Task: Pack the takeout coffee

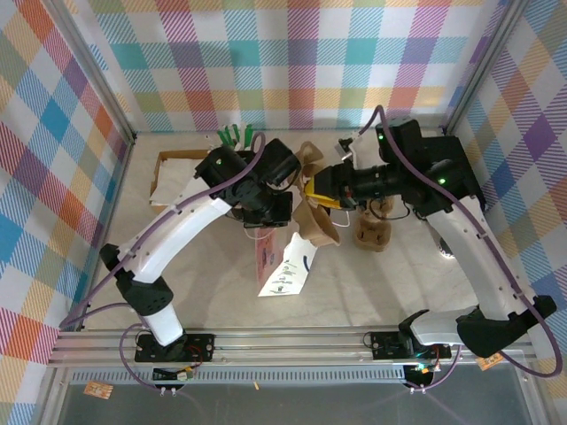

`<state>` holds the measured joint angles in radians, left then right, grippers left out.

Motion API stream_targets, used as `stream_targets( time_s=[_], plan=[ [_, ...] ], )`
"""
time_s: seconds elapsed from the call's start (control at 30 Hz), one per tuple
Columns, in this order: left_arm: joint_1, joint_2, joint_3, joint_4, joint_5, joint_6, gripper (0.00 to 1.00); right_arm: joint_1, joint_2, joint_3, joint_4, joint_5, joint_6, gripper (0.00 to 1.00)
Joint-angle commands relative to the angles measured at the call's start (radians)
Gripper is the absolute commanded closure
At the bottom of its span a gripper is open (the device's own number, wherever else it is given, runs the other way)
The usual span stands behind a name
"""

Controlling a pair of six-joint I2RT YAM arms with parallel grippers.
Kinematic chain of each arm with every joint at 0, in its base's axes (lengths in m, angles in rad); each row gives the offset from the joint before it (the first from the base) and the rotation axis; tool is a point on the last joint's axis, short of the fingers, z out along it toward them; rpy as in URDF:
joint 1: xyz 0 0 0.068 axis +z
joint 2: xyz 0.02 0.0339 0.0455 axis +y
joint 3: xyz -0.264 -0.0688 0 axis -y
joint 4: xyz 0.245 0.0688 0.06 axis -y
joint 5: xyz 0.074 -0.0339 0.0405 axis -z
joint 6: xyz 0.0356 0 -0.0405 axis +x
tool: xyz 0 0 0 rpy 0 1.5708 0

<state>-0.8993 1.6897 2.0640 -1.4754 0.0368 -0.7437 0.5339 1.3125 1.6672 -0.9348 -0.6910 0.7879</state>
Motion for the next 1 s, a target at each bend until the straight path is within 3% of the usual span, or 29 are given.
stream_targets(
  time_s=[0.0, 0.13, 0.37, 0.73, 0.97],
  plan=[
    [-0.009, -0.105, -0.109, 0.137, 0.048, -0.061, 0.97, 0.020, -0.005, -0.035, 0.053, 0.036, 0.030, 0.64],
    [-0.007, -0.170, -0.218, 0.216, 0.064, -0.087, 0.89, 0.033, 0.003, -0.043, 0.061, 0.045, 0.036, 0.65],
    [-0.002, -0.217, -0.209, 0.196, 0.014, -0.066, 0.75, 0.065, 0.029, 0.042, 0.040, 0.082, 0.035, 0.64],
    [0.015, -0.285, -0.314, 0.197, -0.016, -0.042, 0.77, 0.122, 0.122, 0.065, 0.081, 0.115, -0.010, 0.65],
    [0.022, -0.316, -0.359, 0.196, -0.017, -0.043, 0.76, 0.123, 0.193, 0.137, 0.008, 0.095, -0.108, 0.65]
  ],
)
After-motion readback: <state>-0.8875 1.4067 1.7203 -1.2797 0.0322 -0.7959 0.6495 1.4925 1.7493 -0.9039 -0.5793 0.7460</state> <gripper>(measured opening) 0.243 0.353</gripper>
